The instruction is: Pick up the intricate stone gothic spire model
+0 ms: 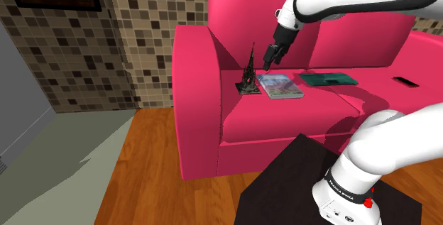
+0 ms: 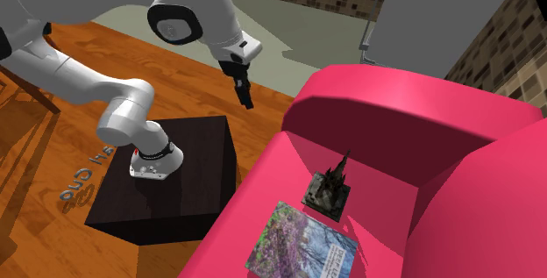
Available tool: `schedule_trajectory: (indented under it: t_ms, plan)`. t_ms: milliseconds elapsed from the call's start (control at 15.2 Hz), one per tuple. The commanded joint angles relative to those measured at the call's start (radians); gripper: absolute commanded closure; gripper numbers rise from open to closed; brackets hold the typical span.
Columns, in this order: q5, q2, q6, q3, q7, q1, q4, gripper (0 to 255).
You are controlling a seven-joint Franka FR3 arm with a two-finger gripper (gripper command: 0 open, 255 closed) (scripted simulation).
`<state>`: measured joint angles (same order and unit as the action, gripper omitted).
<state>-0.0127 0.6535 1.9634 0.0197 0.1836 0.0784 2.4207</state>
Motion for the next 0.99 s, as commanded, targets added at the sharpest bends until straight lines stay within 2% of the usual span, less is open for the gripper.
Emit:
schedule_trajectory:
  t_ms: [0,528,924]
  plan:
    - [0.001,-0.041,0.108,0.014,0.000,0.012,0.023,0]
    - [-0.022,-0.246,0.467,0.087,0.027,0.044,0.021,0]
    - [-0.108,-0.432,0.700,0.157,0.089,0.036,-0.045,0]
